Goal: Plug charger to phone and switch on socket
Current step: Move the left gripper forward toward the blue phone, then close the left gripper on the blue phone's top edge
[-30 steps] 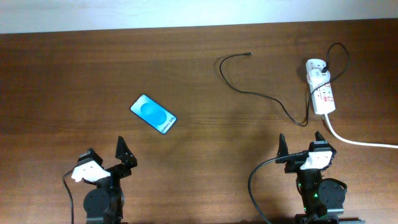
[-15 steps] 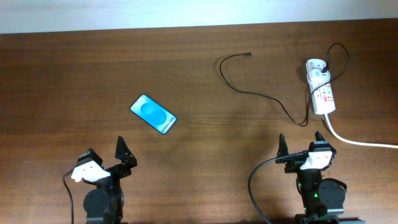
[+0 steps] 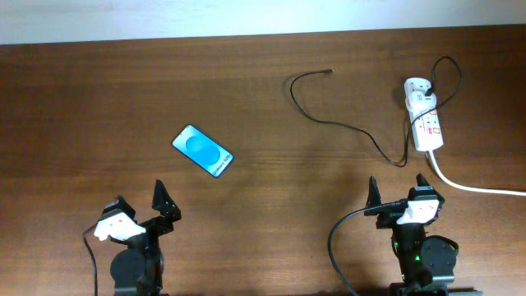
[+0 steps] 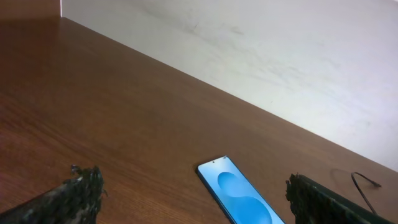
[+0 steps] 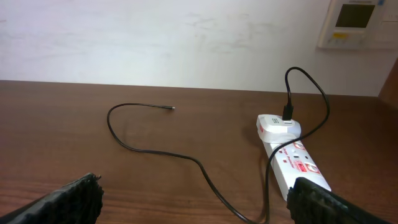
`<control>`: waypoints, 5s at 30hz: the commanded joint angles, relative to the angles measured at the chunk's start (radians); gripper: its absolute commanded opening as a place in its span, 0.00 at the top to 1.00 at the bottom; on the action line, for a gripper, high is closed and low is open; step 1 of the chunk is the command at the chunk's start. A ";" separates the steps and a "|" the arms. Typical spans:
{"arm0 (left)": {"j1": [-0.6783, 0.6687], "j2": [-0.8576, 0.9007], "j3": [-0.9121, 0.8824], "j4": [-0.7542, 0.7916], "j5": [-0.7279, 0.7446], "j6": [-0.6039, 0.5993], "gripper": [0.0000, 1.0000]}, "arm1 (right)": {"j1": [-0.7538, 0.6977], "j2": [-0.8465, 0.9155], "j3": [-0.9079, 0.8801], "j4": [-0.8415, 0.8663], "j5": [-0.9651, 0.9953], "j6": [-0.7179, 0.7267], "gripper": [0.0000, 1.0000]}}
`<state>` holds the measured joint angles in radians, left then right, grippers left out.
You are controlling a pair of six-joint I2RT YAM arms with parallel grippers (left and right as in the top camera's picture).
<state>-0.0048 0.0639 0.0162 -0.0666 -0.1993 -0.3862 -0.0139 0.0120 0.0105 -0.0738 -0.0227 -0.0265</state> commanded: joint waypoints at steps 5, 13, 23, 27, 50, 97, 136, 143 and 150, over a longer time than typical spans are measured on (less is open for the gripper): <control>-0.006 0.002 -0.007 0.003 -0.013 -0.005 0.01 | 0.007 -0.008 -0.005 -0.005 0.005 0.005 0.01; -0.006 0.002 -0.007 0.003 -0.013 -0.005 0.01 | 0.007 -0.008 -0.005 -0.005 0.005 0.005 0.01; -0.006 0.002 0.008 0.005 0.163 0.000 0.01 | 0.007 -0.008 -0.005 -0.005 0.005 0.004 0.01; -0.006 0.003 0.045 -0.003 0.178 0.000 0.01 | 0.007 -0.008 -0.005 -0.005 0.005 0.004 0.01; -0.006 0.019 0.204 -0.112 0.185 0.000 0.01 | 0.007 -0.008 -0.005 -0.005 0.005 0.004 0.01; -0.174 1.358 1.104 -0.339 0.281 0.136 0.01 | 0.008 -0.008 -0.005 -0.005 0.005 0.004 0.01; -0.174 2.074 1.243 -0.591 0.151 -0.578 0.01 | 0.008 -0.008 -0.005 -0.005 0.005 0.005 0.01; -0.174 2.081 1.243 -0.695 0.194 -0.494 0.01 | 0.008 -0.008 -0.005 -0.005 0.005 0.005 0.01; -0.174 2.143 1.243 -0.731 0.237 -0.378 0.05 | 0.008 -0.008 -0.005 -0.005 0.005 0.004 0.01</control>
<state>-0.1829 2.0544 1.3479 -0.7830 -0.0784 -0.8028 -0.0132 0.0101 0.0105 -0.0738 -0.0227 -0.0265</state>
